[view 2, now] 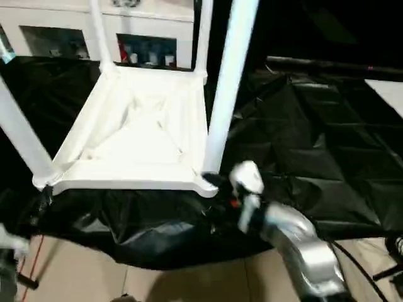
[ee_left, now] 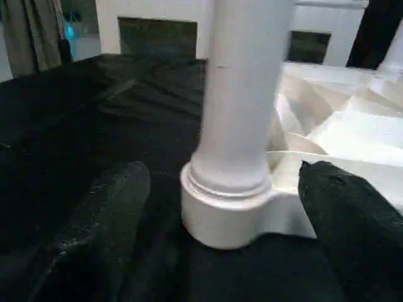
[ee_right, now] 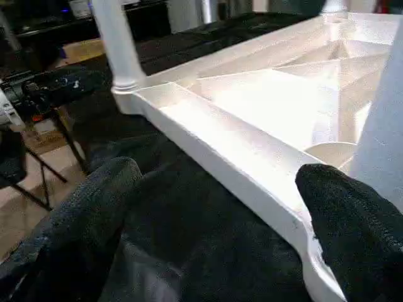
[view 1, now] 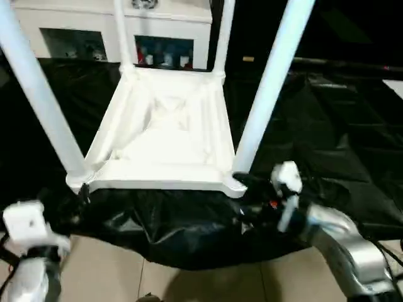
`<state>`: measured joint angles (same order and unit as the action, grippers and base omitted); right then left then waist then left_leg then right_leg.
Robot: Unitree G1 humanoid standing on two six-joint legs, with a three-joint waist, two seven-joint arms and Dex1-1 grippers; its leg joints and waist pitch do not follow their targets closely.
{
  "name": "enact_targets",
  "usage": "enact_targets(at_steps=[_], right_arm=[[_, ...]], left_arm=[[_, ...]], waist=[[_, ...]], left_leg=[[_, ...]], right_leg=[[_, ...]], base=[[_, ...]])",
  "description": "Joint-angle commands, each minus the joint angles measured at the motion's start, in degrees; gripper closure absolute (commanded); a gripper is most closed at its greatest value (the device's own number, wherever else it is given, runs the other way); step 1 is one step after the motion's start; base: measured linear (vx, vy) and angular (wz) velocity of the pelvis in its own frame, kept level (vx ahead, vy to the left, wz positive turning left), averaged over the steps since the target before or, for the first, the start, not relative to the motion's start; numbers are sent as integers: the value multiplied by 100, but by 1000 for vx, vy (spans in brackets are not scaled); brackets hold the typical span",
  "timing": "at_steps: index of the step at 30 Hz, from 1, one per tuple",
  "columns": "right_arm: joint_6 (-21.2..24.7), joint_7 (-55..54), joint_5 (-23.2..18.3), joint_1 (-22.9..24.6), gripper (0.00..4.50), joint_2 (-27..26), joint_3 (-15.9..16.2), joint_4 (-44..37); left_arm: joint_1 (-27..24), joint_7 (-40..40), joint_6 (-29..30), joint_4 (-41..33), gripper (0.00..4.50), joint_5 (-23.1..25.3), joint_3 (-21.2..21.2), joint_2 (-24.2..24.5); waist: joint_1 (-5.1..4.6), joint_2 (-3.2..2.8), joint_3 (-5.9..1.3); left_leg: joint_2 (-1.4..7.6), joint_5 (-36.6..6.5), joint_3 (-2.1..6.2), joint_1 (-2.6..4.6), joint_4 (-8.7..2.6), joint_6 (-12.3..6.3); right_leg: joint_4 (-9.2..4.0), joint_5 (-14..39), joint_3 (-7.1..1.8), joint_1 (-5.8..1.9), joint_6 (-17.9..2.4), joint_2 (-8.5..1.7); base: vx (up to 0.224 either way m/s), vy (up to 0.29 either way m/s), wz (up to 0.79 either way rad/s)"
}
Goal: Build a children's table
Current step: Flip table
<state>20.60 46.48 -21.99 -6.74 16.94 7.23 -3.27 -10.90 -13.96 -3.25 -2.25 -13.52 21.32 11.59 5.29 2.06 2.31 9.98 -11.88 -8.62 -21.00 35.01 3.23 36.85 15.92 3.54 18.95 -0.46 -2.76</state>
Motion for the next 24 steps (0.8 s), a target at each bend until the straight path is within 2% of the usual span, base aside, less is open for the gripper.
enact_targets(at_steps=[1, 3, 4, 5, 6, 7, 12, 13, 14, 15, 16, 19, 24], right_arm=[[-156, -185, 133, -144, 0, -76, -26, 239], [-261, -335, 224, -272, 0, -198, -50, 460], [-276, -364, 240, -299, 0, -222, -58, 512], [-342, -431, 287, -359, 0, -266, -74, 641], [-342, -431, 287, -359, 0, -266, -74, 641], [-400, -493, 315, -381, 0, -296, -100, 706], [-562, -628, 372, -394, 0, -307, -215, 850], [-606, -654, 397, -401, 0, -305, -246, 900], [-647, -678, 426, -403, 0, -299, -266, 936], [-673, -692, 445, -403, 0, -294, -277, 957], [-713, -716, 469, -401, 0, -282, -281, 988], [-766, -756, 460, -383, 0, -268, -308, 1033], [-662, -318, 231, -299, 0, -233, -134, 813]], left_arm=[[216, -120, 126, 297, 12, 37, -22, 135], [502, -214, 134, 595, 12, 36, -75, 272], [583, -254, 137, 673, 12, 41, -102, 312], [788, -375, 174, 899, 12, 10, -169, 405], [788, -375, 174, 899, 12, 10, -169, 405], [955, -377, 223, 1101, 12, 67, -217, 478], [1415, -30, 300, 1481, 12, 192, -183, 519], [1480, -1, 294, 1473, 12, 157, -174, 485], [1526, 35, 283, 1456, 12, 125, -159, 448], [1554, 60, 275, 1445, 12, 106, -148, 425], [1566, 143, 280, 1416, 12, 120, -136, 403], [1538, 273, 380, 1195, 12, -70, -85, 202], [1487, 336, 444, 1116, 26, -113, -158, 53]], waist=[[-4, -107, -202], [-3, -85, -225], [-12, -94, -224], [-12, -95, -231], [-2, -92, -230], [-1, -113, -231], [3, -96, -237], [2, -138, -239], [0, -148, -240], [3, -128, -234], [7, -158, -231], [9, -114, -231], [20, -109, -228]], left_leg=[[393, -1115, 171, 99, -555, 115], [397, -951, 169, 84, -540, 79], [385, -894, 162, 82, -539, 63], [387, -889, 162, 84, -537, 66], [385, -868, 152, 90, -533, 67], [399, -891, 155, 90, -540, 78], [402, -916, 147, 91, -537, 31], [408, -963, 152, 92, -536, 52], [413, -981, 158, 85, -540, 63], [416, -1031, 149, 94, -544, 72], [415, -1093, 151, 98, -549, 84], [430, -1115, 137, 93, -547, 83], [418, -1002, 137, 66, -536, -47]], right_leg=[[-494, -55, -354, -15, -767, -581], [-456, -441, -348, -56, -826, -594], [-445, -569, -344, -53, -853, -591], [-437, -594, -343, -60, -869, -599], [-440, -611, -346, -61, -883, -604], [-434, -624, -346, -72, -925, -618], [-432, -652, -347, -91, -964, -630], [-434, -624, -346, -85, -992, -629], [-428, -630, -345, -92, -1010, -632], [-439, -586, -346, -84, -1033, -627], [-439, -503, -346, -82, -1057, -631], [-443, -451, -356, -92, -1111, -642], [-448, -488, -352, -101, -1081, -632]], base=[[0, 0, 0], [0, 0, 0], [0, 0, 0], [0, 0, 0], [0, 0, 0], [0, 0, 0], [0, 0, 0], [0, 0, 0], [0, 0, 0], [0, 0, 0], [0, 0, 0], [0, 0, 0], [0, 0, 0]])
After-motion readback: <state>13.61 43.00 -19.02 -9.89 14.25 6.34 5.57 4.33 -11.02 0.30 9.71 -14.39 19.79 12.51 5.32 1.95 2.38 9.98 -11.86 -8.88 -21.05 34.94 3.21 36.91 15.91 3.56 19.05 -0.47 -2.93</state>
